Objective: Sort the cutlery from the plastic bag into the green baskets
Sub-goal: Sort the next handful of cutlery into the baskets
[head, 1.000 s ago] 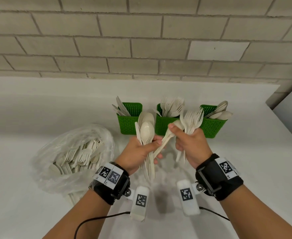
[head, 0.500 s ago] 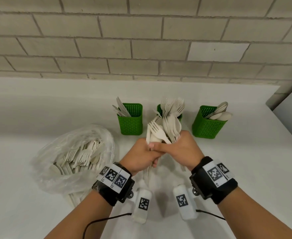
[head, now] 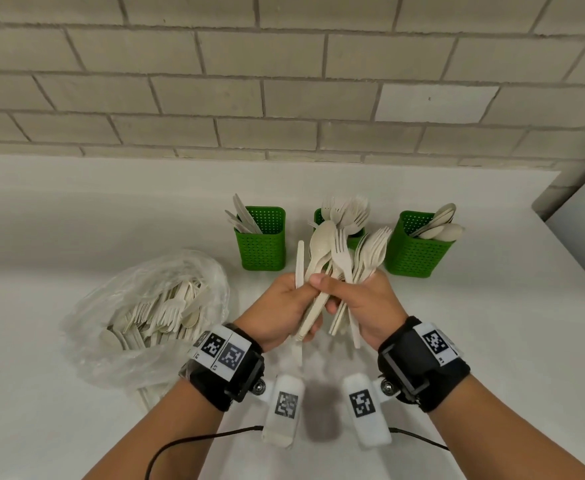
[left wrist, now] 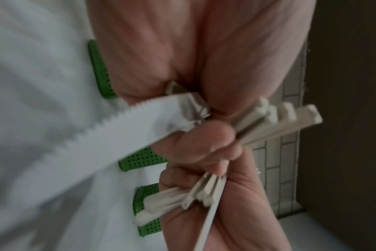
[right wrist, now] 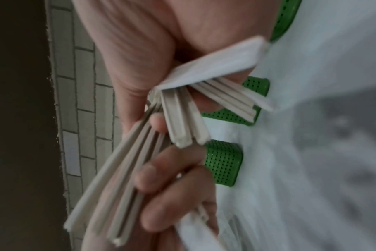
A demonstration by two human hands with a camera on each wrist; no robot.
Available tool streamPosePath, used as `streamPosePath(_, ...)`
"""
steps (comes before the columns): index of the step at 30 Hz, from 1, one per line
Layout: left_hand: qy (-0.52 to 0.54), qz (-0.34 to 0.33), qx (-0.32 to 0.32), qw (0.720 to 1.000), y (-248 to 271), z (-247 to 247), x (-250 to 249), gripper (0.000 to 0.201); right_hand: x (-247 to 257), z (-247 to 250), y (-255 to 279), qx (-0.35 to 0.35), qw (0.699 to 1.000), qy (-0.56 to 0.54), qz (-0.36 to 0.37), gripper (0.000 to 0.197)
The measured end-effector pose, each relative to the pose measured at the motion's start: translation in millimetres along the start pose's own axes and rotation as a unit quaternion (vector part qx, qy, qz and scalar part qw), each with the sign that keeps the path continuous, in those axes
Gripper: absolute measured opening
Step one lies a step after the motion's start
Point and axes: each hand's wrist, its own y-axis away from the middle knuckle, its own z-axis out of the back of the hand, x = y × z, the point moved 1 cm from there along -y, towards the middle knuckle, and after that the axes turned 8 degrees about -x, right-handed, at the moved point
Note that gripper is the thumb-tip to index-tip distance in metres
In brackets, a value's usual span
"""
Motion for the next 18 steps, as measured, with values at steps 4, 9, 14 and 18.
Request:
streamPosePath(4,-0.094,-0.012,0.001,0.996,0.8,-4.3,-0.5,0.044,-4.3,-5.5,0.4,-0.063,0.997,-0.048,-0.021,0.031)
streamPosePath(9,-0.164,-0.016,0.08,0.983,4.1,-5.5,4.2,0.032,-4.5,-3.6,-4.4,-0.066,0.992,-0.092,-0.063,0.033)
streamPosePath(14,-0.02,0.043,0.07,0.996,7.0,3.2,7.6,0.04,8.6,11.7,-12.6,-0.091,0.988,-0.105,-0.063,0.019)
streamPosePath(18,-0.1,0.087,-0.045,0.99,-3.5,19.9,16.4,0.027,20.5,26.0,-16.5,-0.112,0.993,-0.025,0.026,0.014)
